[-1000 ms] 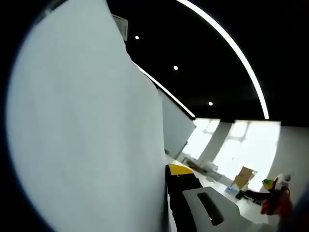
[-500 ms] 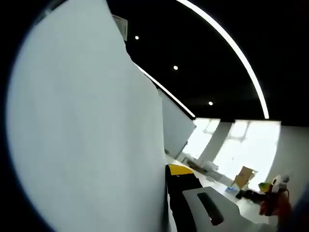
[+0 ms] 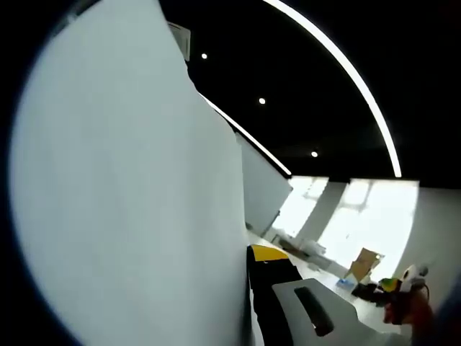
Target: Organize the stack of printing papers by aligning and flattening the scattered papers on the table
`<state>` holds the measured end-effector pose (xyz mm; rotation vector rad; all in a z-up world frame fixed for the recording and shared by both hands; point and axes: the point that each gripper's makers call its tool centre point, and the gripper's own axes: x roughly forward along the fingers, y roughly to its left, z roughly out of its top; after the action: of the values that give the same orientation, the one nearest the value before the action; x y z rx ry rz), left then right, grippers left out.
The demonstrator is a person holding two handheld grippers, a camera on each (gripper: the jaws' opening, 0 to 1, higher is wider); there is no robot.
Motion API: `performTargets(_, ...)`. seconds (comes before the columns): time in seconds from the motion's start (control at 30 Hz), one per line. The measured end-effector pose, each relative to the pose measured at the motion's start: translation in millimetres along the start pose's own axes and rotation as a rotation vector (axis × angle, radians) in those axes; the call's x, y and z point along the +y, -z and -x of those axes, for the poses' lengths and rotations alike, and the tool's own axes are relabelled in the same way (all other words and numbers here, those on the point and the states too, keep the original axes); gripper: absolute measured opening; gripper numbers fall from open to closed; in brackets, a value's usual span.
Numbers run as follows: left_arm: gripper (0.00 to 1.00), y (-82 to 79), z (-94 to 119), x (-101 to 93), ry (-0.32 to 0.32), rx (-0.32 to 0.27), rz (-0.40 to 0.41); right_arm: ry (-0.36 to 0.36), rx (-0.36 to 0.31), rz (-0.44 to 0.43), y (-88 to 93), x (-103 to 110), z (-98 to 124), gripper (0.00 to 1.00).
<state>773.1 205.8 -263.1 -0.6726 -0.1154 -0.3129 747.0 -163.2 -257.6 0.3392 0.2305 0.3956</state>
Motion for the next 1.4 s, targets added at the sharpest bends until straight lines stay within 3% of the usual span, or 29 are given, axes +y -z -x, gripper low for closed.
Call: performTargets(1.4,0.06,-0.8,0.7,1.3,-0.001,0.0,0.0,0.031,0.027,0.004,11.3,-13.2,-3.0,0.9)
